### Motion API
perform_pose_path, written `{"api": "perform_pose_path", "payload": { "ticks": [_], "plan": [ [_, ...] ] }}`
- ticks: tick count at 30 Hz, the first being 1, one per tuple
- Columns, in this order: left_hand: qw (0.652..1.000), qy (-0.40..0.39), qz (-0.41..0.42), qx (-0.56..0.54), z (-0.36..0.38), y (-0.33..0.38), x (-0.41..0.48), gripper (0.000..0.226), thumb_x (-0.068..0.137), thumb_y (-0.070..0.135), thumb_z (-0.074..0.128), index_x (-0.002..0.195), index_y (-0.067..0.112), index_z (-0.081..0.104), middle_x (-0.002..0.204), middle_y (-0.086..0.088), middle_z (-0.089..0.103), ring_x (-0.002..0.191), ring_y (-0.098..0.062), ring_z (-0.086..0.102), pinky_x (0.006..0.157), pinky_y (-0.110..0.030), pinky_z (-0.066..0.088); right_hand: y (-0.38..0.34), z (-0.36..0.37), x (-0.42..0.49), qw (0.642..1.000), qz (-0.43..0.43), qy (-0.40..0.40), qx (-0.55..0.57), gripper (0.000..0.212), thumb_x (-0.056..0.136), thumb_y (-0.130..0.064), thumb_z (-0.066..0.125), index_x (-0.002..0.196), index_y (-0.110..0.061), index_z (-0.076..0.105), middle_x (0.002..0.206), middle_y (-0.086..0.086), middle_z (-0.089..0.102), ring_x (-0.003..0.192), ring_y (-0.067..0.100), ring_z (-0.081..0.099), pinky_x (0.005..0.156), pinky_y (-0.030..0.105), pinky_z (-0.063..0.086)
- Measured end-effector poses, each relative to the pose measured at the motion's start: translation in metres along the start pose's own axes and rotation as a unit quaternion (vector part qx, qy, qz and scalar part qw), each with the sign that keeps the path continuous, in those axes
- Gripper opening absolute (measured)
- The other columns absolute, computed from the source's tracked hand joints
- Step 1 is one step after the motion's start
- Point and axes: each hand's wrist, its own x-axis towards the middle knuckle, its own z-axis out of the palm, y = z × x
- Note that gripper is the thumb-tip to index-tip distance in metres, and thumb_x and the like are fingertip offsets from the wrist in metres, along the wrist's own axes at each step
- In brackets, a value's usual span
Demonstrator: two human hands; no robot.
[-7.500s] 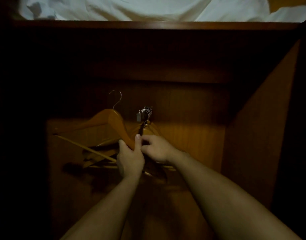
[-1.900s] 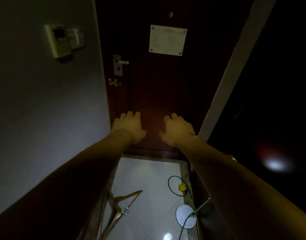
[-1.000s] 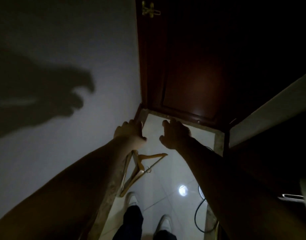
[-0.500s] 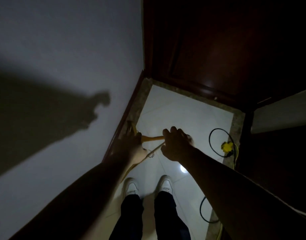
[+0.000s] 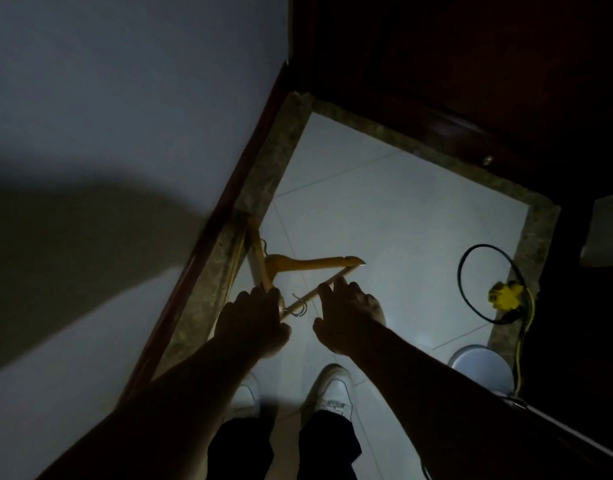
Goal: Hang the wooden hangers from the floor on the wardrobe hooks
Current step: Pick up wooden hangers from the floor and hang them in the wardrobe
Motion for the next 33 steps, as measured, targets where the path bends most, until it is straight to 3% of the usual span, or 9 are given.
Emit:
{"api": "perform_pose_path", "payload": {
  "ticks": [8, 11, 14, 19, 22, 26, 33],
  "plan": [
    [0.999, -0.005, -0.012, 0.045, 0.092, -0.034, 0.098, 0.044, 0.095, 0.044, 0.050, 0.130, 0.016, 0.047, 0.117, -0.006, 0.058, 0.097, -0.018, 0.062, 0.081, -0.031, 0.055, 0.004, 0.084, 0.120, 1.000, -0.013, -0.003, 0.000, 0.048, 0.094, -0.041, 0.059, 0.134, -0.020, 0.041, 0.133, 0.009, 0.044, 0.123, 0.029, 0.048, 0.096, 0.043, 0.045],
    [0.998, -0.014, -0.017, 0.063, 0.122, -0.048, 0.127, 0.048, 0.093, 0.040, 0.052, 0.135, 0.018, 0.043, 0.122, -0.006, 0.055, 0.102, -0.020, 0.060, 0.078, -0.029, 0.052, 0.014, 0.104, 0.156, 1.000, -0.015, -0.008, -0.024, 0.055, 0.093, -0.041, 0.061, 0.139, -0.020, 0.039, 0.136, 0.011, 0.043, 0.123, 0.028, 0.047, 0.098, 0.045, 0.045],
    [0.997, -0.025, -0.028, 0.065, 0.149, -0.060, 0.151, 0.053, 0.090, 0.035, 0.057, 0.138, 0.019, 0.042, 0.123, -0.008, 0.055, 0.106, -0.027, 0.059, 0.080, -0.035, 0.050, 0.022, 0.118, 0.190, 1.000, -0.006, -0.008, -0.028, 0.067, 0.092, -0.039, 0.063, 0.149, -0.020, 0.031, 0.148, 0.011, 0.036, 0.130, 0.030, 0.042, 0.105, 0.048, 0.042],
    [0.995, -0.019, 0.004, 0.100, 0.192, -0.075, 0.184, 0.087, 0.087, 0.050, 0.060, 0.155, 0.031, 0.010, 0.146, -0.009, 0.043, 0.126, -0.027, 0.051, 0.094, -0.037, 0.047, 0.019, 0.136, 0.237, 0.999, -0.008, 0.004, -0.046, 0.068, 0.092, -0.030, 0.065, 0.150, -0.020, 0.032, 0.147, 0.010, 0.035, 0.133, 0.030, 0.038, 0.106, 0.046, 0.038],
    [0.995, -0.004, 0.006, 0.100, 0.203, -0.077, 0.199, 0.086, 0.087, 0.050, 0.062, 0.155, 0.030, 0.014, 0.147, -0.009, 0.041, 0.129, -0.026, 0.048, 0.098, -0.037, 0.046, 0.017, 0.145, 0.257, 0.999, -0.009, 0.029, -0.041, 0.069, 0.092, -0.025, 0.065, 0.151, -0.018, 0.030, 0.145, 0.011, 0.036, 0.128, 0.029, 0.041, 0.104, 0.044, 0.039],
    [0.997, 0.008, 0.008, 0.079, 0.214, -0.085, 0.217, 0.080, 0.080, 0.053, 0.069, 0.147, 0.030, 0.030, 0.140, -0.007, 0.046, 0.120, -0.022, 0.055, 0.092, -0.032, 0.052, 0.014, 0.151, 0.274, 0.999, -0.022, 0.044, -0.023, 0.076, 0.093, -0.022, 0.064, 0.155, -0.017, 0.021, 0.153, 0.013, 0.029, 0.140, 0.032, 0.034, 0.114, 0.049, 0.034],
    [0.999, -0.031, -0.014, 0.022, 0.211, -0.087, 0.238, 0.086, 0.062, 0.069, 0.076, 0.130, 0.029, 0.043, 0.125, -0.002, 0.052, 0.110, -0.019, 0.058, 0.087, -0.032, 0.055, 0.009, 0.157, 0.300, 0.998, -0.015, 0.058, -0.026, 0.076, 0.089, -0.022, 0.070, 0.153, -0.020, 0.028, 0.149, 0.010, 0.036, 0.137, 0.033, 0.036, 0.108, 0.051, 0.037]
  ]
}}
